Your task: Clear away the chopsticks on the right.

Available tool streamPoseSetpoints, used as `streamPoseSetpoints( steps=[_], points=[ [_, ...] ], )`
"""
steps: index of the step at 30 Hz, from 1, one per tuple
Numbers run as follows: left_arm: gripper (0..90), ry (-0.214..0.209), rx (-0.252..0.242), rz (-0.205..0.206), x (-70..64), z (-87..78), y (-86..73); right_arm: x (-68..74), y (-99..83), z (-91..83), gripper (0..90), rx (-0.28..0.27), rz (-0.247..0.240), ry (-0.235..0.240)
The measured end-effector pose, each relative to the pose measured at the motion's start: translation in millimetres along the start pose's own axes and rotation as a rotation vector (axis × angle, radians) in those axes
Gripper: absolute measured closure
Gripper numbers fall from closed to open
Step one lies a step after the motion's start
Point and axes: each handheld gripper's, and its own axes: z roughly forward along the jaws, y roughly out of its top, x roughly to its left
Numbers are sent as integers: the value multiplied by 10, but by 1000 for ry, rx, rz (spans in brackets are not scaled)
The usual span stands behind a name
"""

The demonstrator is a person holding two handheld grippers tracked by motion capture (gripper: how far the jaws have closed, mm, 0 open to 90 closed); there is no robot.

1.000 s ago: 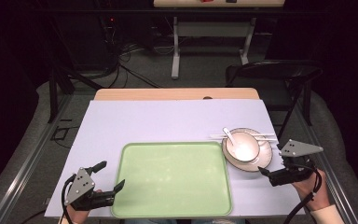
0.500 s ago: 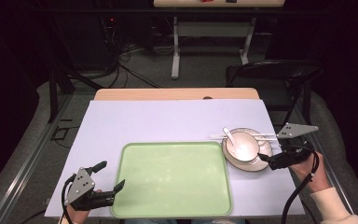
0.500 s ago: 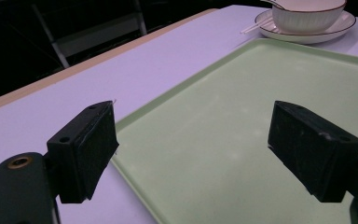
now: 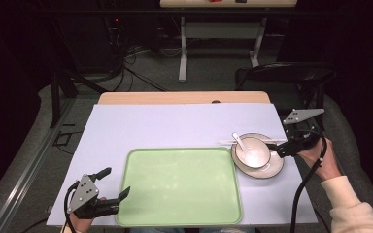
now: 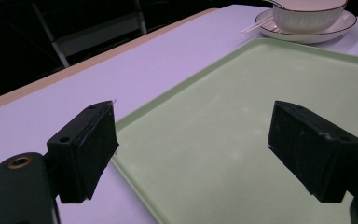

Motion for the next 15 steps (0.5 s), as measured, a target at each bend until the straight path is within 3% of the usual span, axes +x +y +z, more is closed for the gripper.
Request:
streamPoseSetpoints(
  steps=[15],
  points=[
    [156, 1, 0, 0, 3, -2, -2, -294, 229, 360, 0, 70, -4, 41]
  ],
)
